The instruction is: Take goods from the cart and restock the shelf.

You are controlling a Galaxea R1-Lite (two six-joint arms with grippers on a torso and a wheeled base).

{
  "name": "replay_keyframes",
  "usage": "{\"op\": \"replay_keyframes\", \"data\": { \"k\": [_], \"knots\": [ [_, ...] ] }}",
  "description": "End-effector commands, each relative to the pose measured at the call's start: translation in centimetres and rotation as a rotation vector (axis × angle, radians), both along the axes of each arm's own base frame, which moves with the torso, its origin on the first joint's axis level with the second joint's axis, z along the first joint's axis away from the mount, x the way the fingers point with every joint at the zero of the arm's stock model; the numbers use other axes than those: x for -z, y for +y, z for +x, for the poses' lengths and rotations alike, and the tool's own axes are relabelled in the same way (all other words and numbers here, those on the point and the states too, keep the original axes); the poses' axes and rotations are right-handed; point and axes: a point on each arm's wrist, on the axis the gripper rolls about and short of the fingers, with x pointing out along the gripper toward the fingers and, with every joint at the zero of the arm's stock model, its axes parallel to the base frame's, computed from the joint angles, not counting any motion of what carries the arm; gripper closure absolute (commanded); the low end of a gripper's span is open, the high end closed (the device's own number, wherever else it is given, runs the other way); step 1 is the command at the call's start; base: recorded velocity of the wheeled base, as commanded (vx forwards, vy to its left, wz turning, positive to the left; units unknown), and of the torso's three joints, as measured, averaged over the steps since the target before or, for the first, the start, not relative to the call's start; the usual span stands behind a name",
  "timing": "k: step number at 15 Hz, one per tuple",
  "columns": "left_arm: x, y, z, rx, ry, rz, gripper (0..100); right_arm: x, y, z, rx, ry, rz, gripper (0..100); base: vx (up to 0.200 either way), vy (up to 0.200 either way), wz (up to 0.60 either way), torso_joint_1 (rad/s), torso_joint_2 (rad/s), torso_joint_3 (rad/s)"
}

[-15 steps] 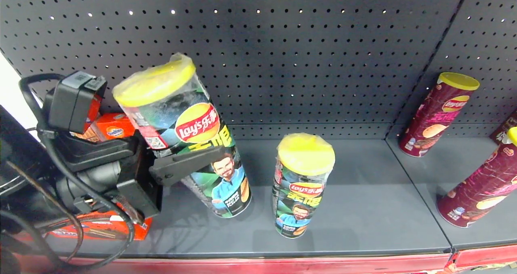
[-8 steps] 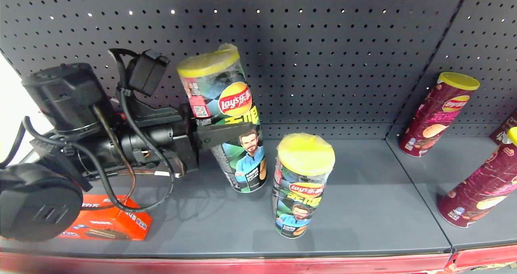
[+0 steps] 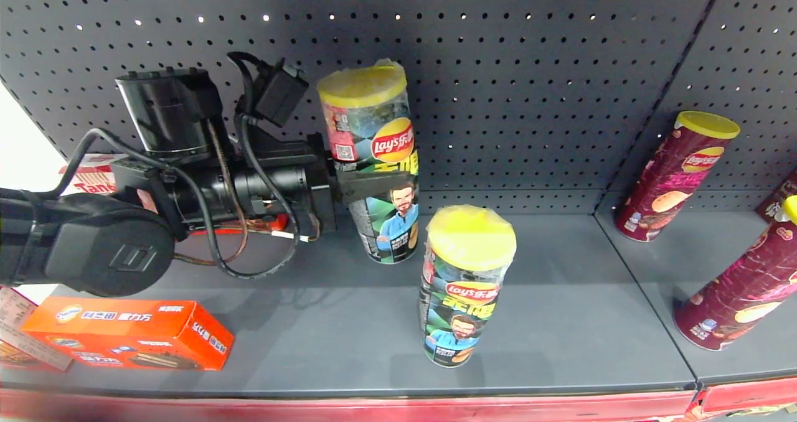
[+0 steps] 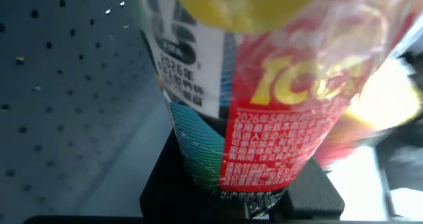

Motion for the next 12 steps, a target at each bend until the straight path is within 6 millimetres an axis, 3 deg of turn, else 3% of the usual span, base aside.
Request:
{"op": "replay_keyframes", "data": {
  "k": [1, 6, 12],
  "knots": [
    [1.3, -0.4, 1.1, -0.02, 0.031, 0.022, 100, 0.0, 0.0, 0.0, -0.001, 0.005, -0.001, 0, 0.0, 0.0, 0.0, 0.0, 0.0, 0.0],
    [1.3, -1.1, 3.3, -0.023, 0.061, 0.062, 100, 0.0, 0.0, 0.0, -0.001, 0.005, -0.001, 0, 0.0, 0.0, 0.0, 0.0, 0.0, 0.0],
    [3.9, -1.7, 5.0, -0.022, 0.042, 0.117, 100, 0.0, 0.0, 0.0, -0.001, 0.005, -0.001, 0, 0.0, 0.0, 0.0, 0.0, 0.0, 0.0]
  ]
}}
